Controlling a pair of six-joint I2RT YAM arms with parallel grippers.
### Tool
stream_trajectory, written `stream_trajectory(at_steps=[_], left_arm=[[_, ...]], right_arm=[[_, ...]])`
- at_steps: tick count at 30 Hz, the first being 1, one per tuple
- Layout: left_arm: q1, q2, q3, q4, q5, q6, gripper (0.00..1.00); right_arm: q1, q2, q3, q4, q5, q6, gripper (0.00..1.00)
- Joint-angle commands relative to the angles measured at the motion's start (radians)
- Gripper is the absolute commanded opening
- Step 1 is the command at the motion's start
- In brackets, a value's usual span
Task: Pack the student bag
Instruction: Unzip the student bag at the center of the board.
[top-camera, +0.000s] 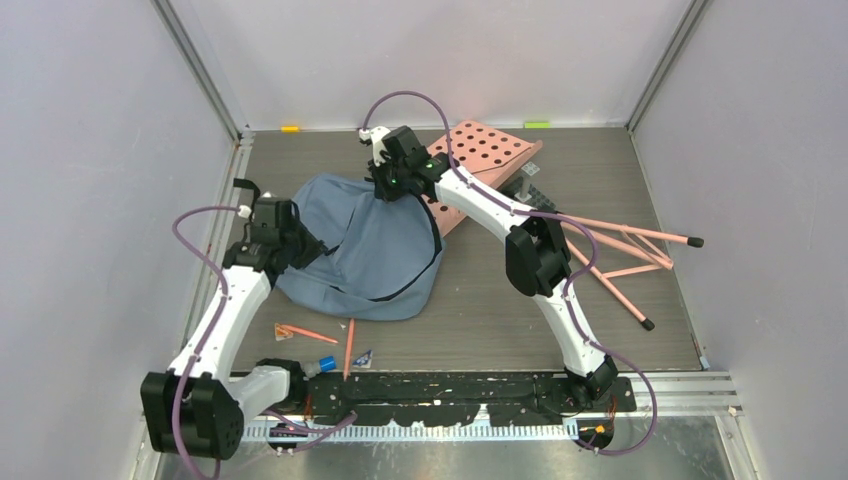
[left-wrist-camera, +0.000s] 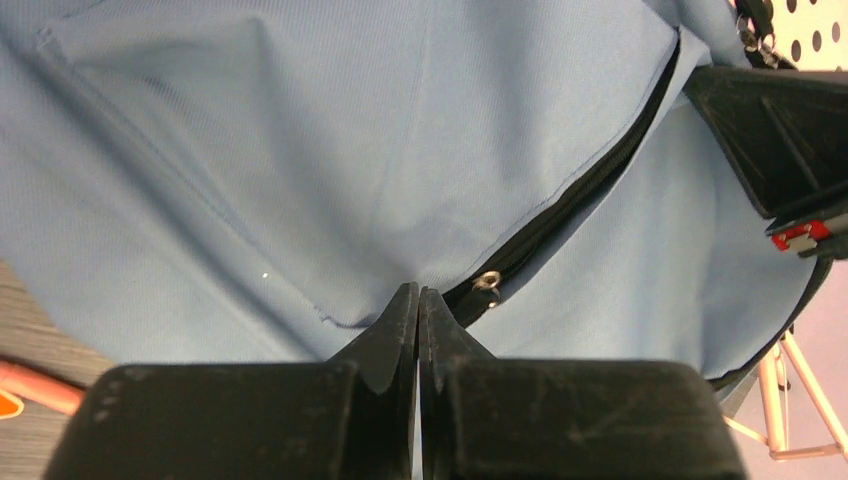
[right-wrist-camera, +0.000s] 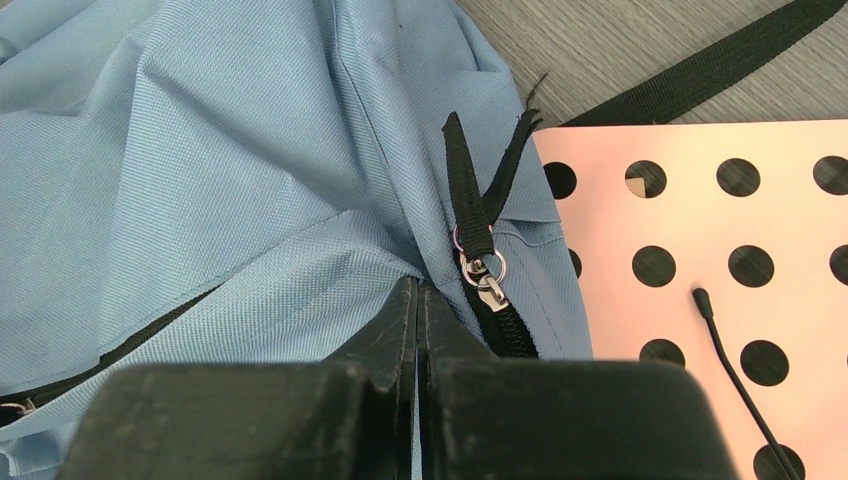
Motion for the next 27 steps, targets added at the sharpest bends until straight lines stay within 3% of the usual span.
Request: stream_trajectory(at_steps=[1,22,27], left_arm=[[0.007,-0.087,-0.068,-0.031,0.001,-0.014,0.0],[0.007,-0.211,-0.209,-0.153,-0.141,0.039,0.0],[0.007,-0.241,-0.252,-0.158,-0.121,0.049,0.0]], right_arm=[[-0.008,-0.075,-0.013,0.08,0.068,0.001,0.01],[-0.008,-0.08,-0.018,0.09,0.139,0.001,0.0],[-0.008,-0.082,-0.018,0.093,0.173,0.001,0.0]])
